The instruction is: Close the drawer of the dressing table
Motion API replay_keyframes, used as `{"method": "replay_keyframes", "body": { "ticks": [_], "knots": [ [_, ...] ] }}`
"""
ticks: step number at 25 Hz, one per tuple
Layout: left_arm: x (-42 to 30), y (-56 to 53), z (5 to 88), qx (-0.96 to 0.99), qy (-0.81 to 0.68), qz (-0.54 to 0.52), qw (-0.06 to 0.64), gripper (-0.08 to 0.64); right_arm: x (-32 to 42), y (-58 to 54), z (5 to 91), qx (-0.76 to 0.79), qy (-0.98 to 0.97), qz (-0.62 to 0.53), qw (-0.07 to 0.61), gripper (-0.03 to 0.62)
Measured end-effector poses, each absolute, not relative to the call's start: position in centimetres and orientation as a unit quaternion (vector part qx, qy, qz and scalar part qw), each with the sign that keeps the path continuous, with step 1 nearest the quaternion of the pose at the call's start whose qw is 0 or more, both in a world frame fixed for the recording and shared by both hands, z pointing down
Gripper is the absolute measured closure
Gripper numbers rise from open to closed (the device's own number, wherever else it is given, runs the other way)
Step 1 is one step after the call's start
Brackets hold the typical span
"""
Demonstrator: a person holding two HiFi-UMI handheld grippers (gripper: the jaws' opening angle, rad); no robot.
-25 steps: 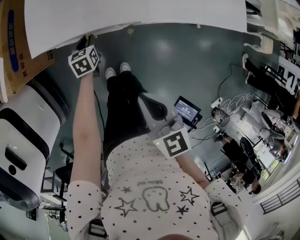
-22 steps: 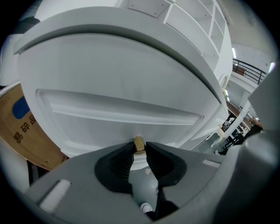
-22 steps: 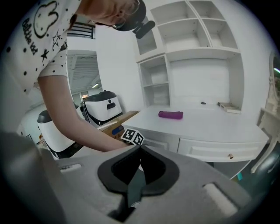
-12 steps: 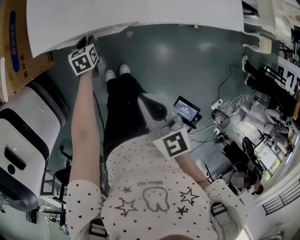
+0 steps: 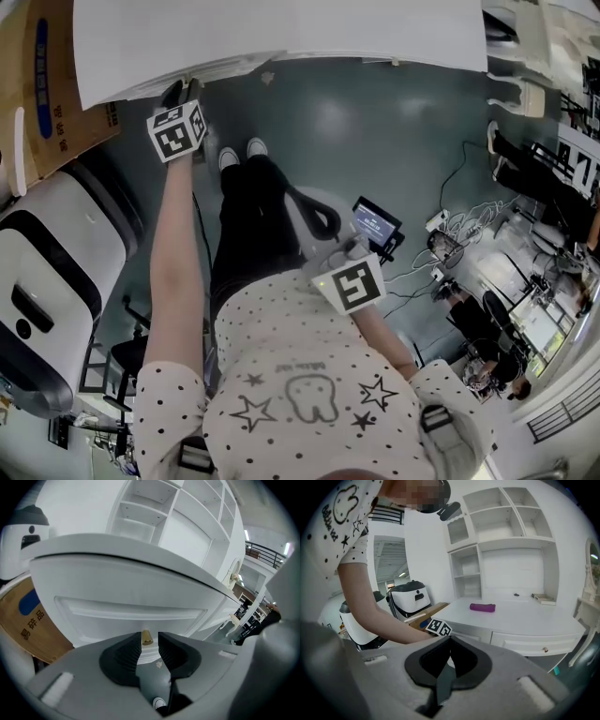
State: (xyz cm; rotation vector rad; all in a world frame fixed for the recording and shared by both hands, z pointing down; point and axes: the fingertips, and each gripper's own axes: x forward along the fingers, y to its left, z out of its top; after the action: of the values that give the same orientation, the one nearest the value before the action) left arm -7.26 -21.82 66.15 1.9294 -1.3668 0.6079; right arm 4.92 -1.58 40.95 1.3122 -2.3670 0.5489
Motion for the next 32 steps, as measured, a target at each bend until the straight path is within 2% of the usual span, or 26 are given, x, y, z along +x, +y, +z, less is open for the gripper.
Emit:
{"method": "replay_keyframes", "body": {
  "ticks": [8, 20, 27, 32],
  "knots": [
    [-7.3, -20.9, 61.9, 0.756, -0.539, 0.210, 0.307, 0.563, 4.9, -2.0, 39.8, 0.464, -0.849, 0.178, 0.180, 0.598],
    [-6.5, -20.2, 52.0, 0.794, -0.540, 0.177, 0.216, 0.565, 4.6, -1.8, 38.7, 0.450, -0.862, 0.163, 0.166, 0.598],
    [-5.8, -18.3, 47.7, 0.802, -0.540, 0.177, 0.186, 0.565, 5.5, -2.6, 38.1, 0.465, -0.856, 0.204, 0.099, 0.598],
    [-5.2, -16.3, 43.5, 0.809, -0.545, 0.142, 0.170, 0.565, 6.2, -3.2, 37.2, 0.472, -0.856, 0.192, 0.090, 0.598]
  ]
}}
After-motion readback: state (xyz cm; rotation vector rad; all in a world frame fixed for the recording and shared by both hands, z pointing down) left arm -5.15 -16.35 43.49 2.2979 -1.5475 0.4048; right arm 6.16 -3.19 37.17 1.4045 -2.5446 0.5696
